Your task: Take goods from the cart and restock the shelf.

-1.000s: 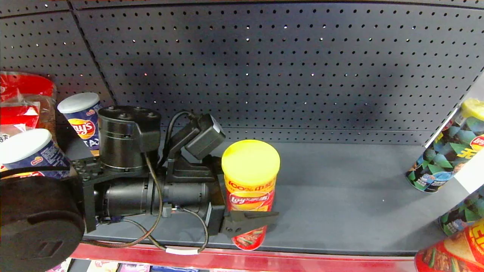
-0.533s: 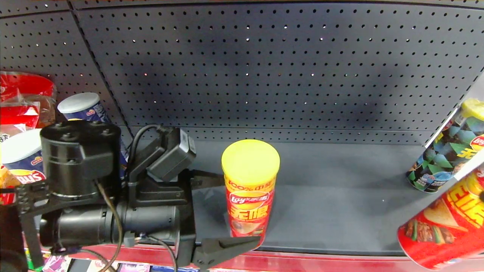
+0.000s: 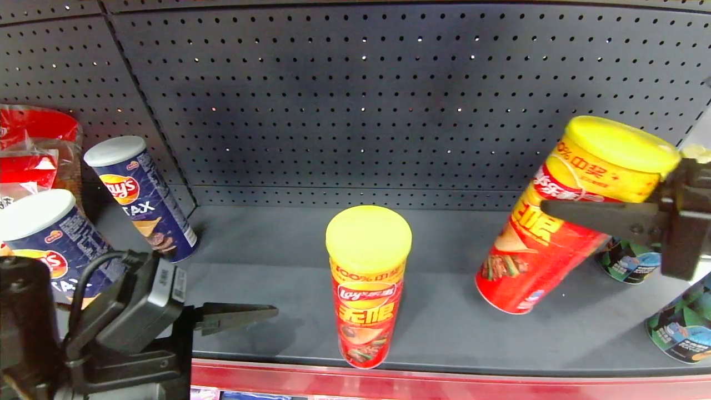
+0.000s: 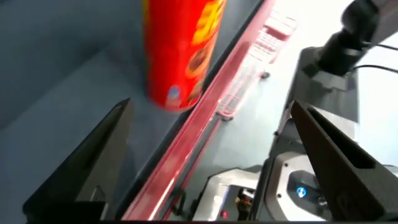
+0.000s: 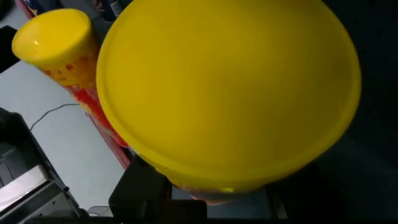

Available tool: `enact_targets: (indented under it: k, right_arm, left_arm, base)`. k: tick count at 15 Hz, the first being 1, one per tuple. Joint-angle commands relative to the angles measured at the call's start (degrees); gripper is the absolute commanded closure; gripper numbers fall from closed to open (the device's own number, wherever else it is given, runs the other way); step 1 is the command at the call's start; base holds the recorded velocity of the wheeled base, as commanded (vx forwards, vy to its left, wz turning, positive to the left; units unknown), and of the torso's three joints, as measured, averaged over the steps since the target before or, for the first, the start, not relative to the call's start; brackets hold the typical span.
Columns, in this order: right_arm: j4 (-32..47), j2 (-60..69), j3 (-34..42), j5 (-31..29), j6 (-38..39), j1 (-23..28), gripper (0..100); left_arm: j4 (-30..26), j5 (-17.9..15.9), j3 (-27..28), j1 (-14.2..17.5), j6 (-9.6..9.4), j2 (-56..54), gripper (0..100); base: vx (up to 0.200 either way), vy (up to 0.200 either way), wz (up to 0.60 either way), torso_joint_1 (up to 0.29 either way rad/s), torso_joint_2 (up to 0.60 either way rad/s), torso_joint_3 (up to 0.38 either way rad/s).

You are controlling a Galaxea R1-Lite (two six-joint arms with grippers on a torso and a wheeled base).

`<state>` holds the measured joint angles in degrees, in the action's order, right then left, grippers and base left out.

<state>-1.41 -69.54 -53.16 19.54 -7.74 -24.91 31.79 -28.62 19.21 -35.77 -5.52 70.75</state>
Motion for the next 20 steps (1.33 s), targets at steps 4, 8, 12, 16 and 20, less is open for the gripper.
enact_targets:
  k: [4, 8, 12, 16, 20]
  right_arm:
    - [-0.7, -17.39, -12.58, -0.38, -0.96, -7.7, 100]
    - [-0.78, -23.54, -15.57, -0.03, -2.45, -9.37, 100]
    - [-3.51, -28.11, -17.68, 0.06, -2.72, -9.28, 100]
    - [-4.83, -32.07, -20.84, -0.03, -2.72, -9.64, 100]
    - [-4.83, -33.65, -21.9, 0.06, -2.72, -9.64, 100]
  left_arm:
    - [-4.81, 7.35, -8.31, 4.83, 5.35, -20.92, 0]
    - [-24.15, 11.75, -6.73, 4.92, 7.28, -37.0, 0]
    - [-31.71, 13.68, -4.89, 4.92, 9.21, -43.33, 0]
    - [-31.79, 13.95, -4.1, 4.92, 9.3, -43.42, 0]
    - [-31.97, 13.95, -3.66, 4.92, 9.39, -43.16, 0]
  base:
    - [0.0, 0.0, 0.0, 0.0, 0.0, 0.0]
    - [0.0, 0.0, 0.0, 0.0, 0.0, 0.0]
    - [0.0, 0.0, 0.0, 0.0, 0.0, 0.0]
    - [0.0, 0.0, 0.0, 0.0, 0.0, 0.0]
    - [0.0, 0.0, 0.0, 0.0, 0.0, 0.0]
